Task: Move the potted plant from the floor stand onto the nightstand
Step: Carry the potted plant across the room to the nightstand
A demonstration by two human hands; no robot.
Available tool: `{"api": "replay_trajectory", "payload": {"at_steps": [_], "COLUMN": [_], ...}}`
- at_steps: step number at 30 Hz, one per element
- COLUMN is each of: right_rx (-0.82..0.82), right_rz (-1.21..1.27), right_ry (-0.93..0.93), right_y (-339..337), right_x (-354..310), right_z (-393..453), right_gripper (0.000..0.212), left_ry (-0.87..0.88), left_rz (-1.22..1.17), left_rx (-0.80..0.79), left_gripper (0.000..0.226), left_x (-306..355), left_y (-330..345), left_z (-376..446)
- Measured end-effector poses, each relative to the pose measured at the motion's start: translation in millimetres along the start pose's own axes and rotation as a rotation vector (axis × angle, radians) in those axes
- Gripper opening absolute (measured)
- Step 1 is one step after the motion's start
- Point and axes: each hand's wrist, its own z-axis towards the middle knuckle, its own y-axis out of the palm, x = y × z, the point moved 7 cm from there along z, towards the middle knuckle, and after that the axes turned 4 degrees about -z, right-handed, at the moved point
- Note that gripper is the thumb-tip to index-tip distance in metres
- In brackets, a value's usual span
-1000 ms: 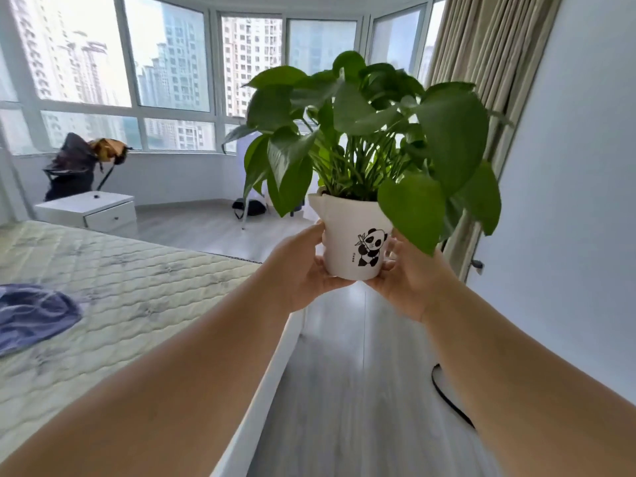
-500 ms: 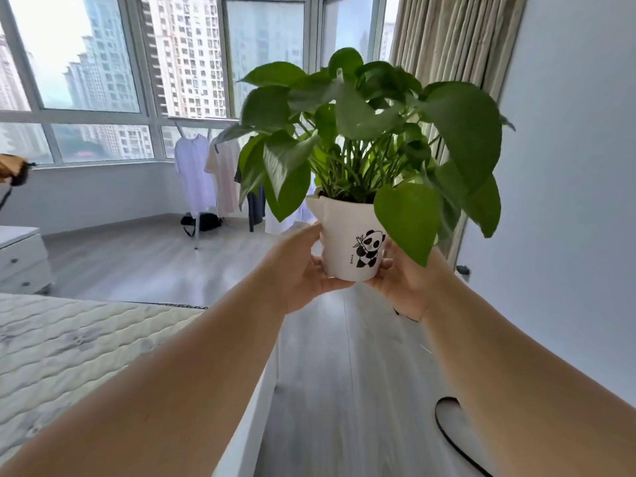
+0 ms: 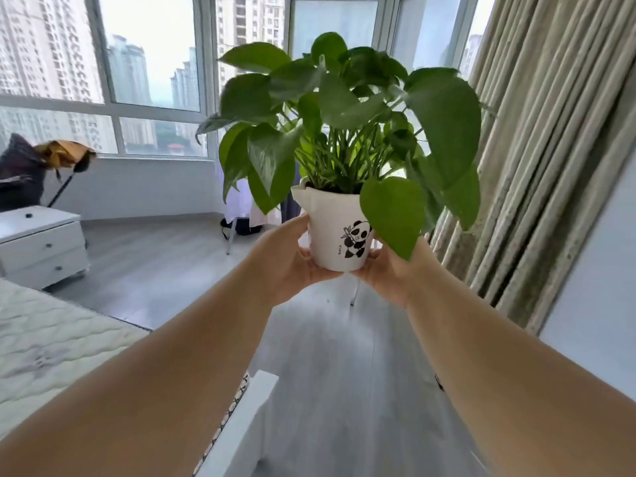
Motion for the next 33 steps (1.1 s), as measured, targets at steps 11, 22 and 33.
{"api": "replay_trajectory", "payload": {"at_steps": [11,22,33], "right_rx": [-0.179,-0.203,-0.593], "right_rz": [0.079,0.077,0.031], "right_ry": [-0.01,0.053,0.225], "right_y": [18.3,31.4,63.3], "right_x": [34.3,48.2,81.6], "right_z": [272.3,493.0,707.2], "right_gripper": [0.026,0.015,0.029], "left_ry": [0.025,0.018,0.237], "left_rz": [0.132,0.106,0.028], "left_rx": [0.067,0.191,0.467], "left_gripper": [0.044,0.044,0.04], "left_x": [53.3,91.2,114.9], "left_y": [-103.5,-182.2,-263.0], "left_z": [226.1,416.8,561.1]}}
